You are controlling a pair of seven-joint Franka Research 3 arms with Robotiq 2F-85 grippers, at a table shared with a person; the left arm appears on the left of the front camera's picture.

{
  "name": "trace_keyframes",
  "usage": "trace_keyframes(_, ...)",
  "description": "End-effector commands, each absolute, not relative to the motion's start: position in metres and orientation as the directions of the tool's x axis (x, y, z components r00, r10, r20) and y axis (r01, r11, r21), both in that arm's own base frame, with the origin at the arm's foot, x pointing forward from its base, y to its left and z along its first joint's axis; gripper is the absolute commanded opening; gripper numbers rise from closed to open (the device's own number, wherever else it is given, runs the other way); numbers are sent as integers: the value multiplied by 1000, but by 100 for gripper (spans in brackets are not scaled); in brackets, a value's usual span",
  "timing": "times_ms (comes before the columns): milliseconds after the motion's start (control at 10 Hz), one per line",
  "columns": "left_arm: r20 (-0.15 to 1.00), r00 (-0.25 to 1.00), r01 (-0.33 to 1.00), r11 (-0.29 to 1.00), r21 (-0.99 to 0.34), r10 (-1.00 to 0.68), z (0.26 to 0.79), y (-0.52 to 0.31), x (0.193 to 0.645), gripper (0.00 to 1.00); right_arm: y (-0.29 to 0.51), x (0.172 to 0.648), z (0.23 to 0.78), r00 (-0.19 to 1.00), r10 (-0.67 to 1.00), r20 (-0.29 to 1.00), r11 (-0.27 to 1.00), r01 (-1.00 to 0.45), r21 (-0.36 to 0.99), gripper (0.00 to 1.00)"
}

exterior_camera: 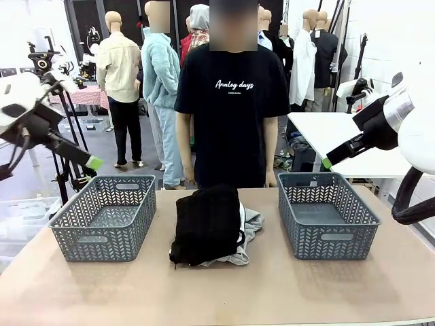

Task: Sort the tops and bottoms.
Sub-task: Lift clothes from the center of the table with your left hand.

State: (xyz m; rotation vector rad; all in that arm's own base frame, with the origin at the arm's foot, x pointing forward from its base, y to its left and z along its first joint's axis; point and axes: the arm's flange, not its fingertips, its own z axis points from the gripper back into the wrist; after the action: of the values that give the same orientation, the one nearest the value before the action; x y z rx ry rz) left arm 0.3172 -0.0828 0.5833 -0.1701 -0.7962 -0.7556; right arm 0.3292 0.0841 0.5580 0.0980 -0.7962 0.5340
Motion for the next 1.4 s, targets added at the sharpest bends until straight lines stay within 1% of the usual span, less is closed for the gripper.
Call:
trace_keyframes(0, 656, 456, 698, 699, 155, -601, 576, -137, 363, 100, 83, 329, 558, 575, 421, 702, 863, -493, -112, 100)
trace_keyframes(100, 624, 473, 699, 696, 164, -622, 565, -161, 379, 100, 83, 329, 558, 575, 421, 702, 863, -493, -112, 100)
trace_keyframes(200, 606, 509, 696, 707, 128, -611, 548, -178, 398, 100, 83, 329, 558, 575, 421, 702, 863, -493, -112, 100)
trace_keyframes(400, 611, 583, 632, 772, 73, -535, 518, -202, 426, 100, 83, 329, 558, 575, 421, 702, 863, -493, -112, 100)
trace_keyframes(700, 563, 631, 582, 806, 111, -533, 488, -229, 451, 100, 83, 329, 558, 575, 421, 702, 863, -493, -112, 100)
trace_keyframes(900, 544, 630, 579, 802, 149, -555, 489, -236, 448, 100, 83, 329, 558, 575, 421, 702, 863, -493, -112, 100)
trace_keyframes(1000, 562, 623, 535, 821, 200, -544, 505, -212, 430, 100, 83, 329, 558, 575, 421, 702, 863, -493, -112, 100)
trace_keyframes(1100, 555, 623, 602, 791, 110, -551, 478, -231, 453, 100, 83, 329, 558, 575, 421, 702, 863, -493, -112, 100)
trace_keyframes(1200, 555, 623, 602, 791, 110, -551, 478, -231, 453, 100, 83, 329, 558, 575, 421, 702, 863, -493, -112, 100)
trace_keyframes(1300, 561, 616, 582, 799, 150, -553, 492, -223, 447, 100, 83, 329, 558, 575, 421, 702, 863, -493, -112, 100)
